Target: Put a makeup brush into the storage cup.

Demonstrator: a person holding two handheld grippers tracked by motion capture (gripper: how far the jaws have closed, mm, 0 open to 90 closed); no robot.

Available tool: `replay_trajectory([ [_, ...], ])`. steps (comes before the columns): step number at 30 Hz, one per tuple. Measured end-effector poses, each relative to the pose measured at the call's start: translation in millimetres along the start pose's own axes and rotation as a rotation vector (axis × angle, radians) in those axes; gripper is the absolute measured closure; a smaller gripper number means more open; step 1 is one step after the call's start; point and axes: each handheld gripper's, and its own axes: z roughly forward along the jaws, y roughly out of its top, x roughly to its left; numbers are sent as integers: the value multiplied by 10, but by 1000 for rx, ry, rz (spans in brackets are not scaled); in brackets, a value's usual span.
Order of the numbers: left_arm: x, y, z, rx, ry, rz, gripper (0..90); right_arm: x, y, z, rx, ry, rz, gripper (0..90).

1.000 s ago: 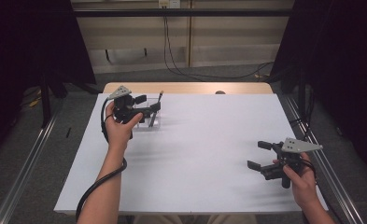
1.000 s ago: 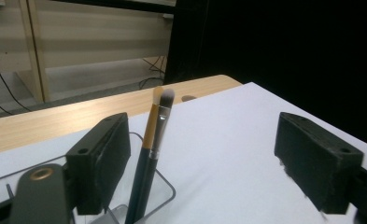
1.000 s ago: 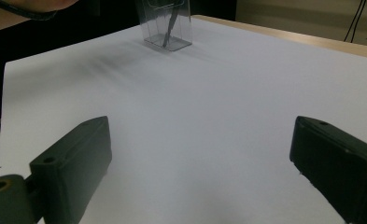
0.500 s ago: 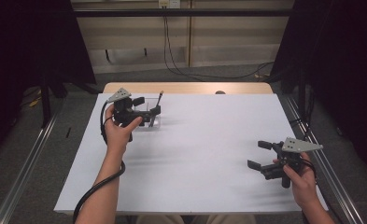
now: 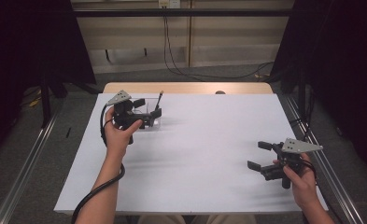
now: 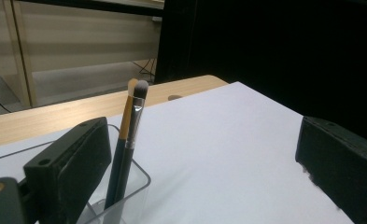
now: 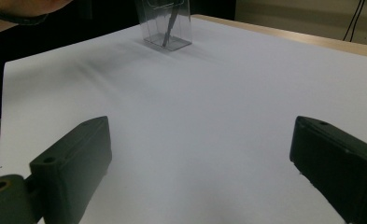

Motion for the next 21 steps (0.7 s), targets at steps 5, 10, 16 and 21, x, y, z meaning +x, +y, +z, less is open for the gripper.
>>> replay_trajectory([
  [5,-46,-23,-41,-7,-16,0,31,32,11,-9,-1,-1,-3,53],
  [10,-91,-25,-96,-12,-32,3,22,55,36,-28,-7,-5,-7,53],
  [16,-116,-69,-158,-21,-54,10,8,53,25,-23,-2,-5,-9,53],
  [21,-119,-135,-205,-22,-70,11,2,52,22,-34,-2,-8,-8,53],
])
